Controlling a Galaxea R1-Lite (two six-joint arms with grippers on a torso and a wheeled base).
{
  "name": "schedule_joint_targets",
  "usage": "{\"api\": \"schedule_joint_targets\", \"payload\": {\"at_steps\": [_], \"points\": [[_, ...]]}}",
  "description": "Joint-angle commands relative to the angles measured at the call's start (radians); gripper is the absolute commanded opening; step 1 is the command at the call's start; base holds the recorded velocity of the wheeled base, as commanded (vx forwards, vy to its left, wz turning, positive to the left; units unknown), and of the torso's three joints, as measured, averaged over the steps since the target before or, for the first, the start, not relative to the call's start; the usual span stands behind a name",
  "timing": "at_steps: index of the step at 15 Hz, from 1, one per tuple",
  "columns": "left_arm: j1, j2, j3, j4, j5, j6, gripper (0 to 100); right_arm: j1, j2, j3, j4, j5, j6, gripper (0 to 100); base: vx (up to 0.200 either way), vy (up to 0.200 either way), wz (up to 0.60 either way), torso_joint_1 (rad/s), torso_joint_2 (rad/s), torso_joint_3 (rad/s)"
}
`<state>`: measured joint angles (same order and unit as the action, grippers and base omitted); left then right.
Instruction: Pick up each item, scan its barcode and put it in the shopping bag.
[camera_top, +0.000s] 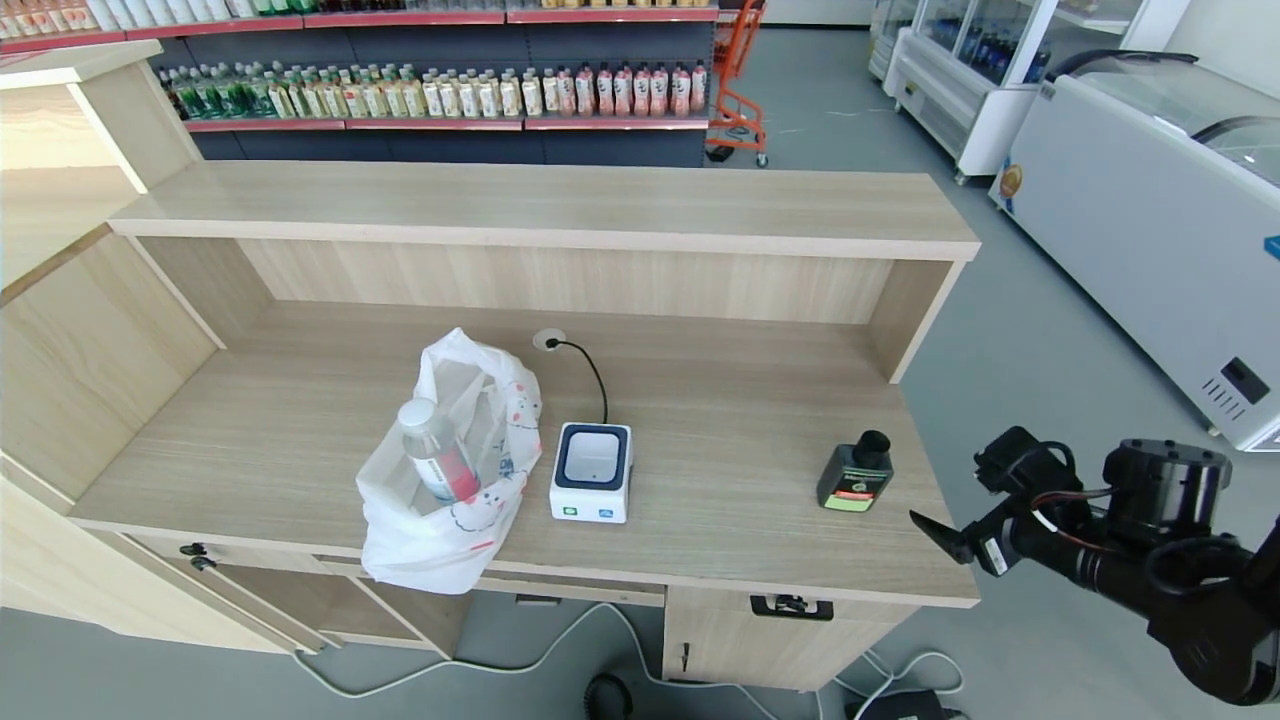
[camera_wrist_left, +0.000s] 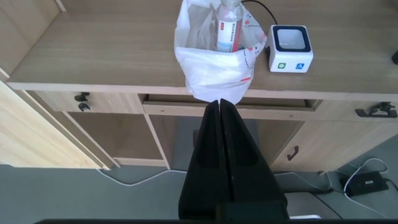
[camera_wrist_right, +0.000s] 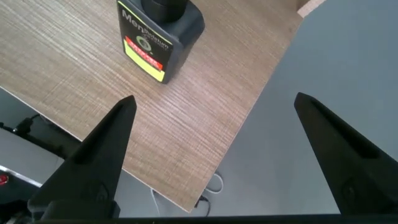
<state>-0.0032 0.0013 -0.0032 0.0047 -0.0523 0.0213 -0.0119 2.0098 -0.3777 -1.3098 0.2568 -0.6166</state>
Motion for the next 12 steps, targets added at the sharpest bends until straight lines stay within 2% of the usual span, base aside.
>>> {"api": "schedule_joint_targets", "payload": {"at_steps": [1, 8, 12], "points": [[0.000, 0.000, 0.000, 0.000, 0.000, 0.000, 0, 0.001, 0.049, -0.040, 0.000, 0.004, -0.020, 100, 0.000, 0.000, 0.00, 0.000, 0.00, 0.000], [0.000, 0.000, 0.000, 0.000, 0.000, 0.000, 0, 0.044, 0.155, -0.124, -0.036, 0.113, -0.023, 100, 0.000, 0.000, 0.00, 0.000, 0.00, 0.000], [0.000, 0.000, 0.000, 0.000, 0.000, 0.000, 0, 0.050, 0.198, -0.162, -0.039, 0.116, -0.023, 100, 0.000, 0.000, 0.00, 0.000, 0.00, 0.000]]}}
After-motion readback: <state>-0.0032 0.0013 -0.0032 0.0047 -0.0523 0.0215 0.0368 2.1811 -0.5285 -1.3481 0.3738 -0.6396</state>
